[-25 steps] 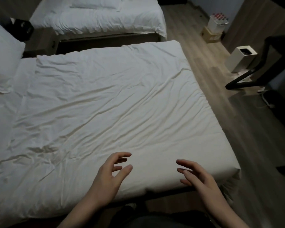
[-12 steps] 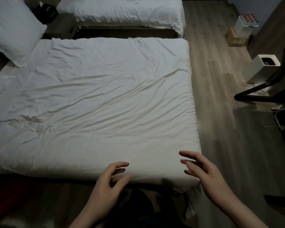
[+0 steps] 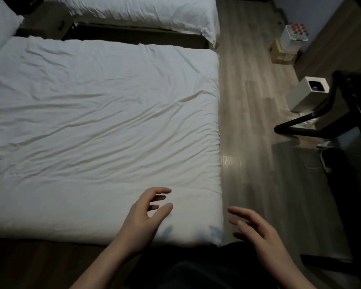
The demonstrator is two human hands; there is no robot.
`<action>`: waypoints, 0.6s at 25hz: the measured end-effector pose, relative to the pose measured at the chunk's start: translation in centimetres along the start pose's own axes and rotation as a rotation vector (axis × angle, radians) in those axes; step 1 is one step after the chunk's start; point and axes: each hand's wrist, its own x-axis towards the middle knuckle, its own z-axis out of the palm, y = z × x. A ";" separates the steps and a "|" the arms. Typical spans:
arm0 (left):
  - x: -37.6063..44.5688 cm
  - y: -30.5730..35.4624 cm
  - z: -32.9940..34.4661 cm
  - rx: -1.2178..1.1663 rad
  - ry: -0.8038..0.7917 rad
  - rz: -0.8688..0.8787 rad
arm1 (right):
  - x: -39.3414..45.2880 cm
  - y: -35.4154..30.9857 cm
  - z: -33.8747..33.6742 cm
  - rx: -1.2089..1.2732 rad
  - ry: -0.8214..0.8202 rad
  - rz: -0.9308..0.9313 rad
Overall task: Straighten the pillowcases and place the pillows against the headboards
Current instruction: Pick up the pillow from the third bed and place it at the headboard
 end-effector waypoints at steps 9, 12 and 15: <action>3.1 3.3 14.7 -0.016 0.313 -0.167 | 12.0 -0.4 -16.5 -0.096 -0.271 0.021; 4.8 7.4 22.5 -0.055 0.370 -0.209 | 15.3 -1.3 -24.2 -0.108 -0.330 0.026; 8.1 12.3 28.4 -0.036 0.373 -0.152 | 18.2 -2.7 -31.5 -0.121 -0.335 0.017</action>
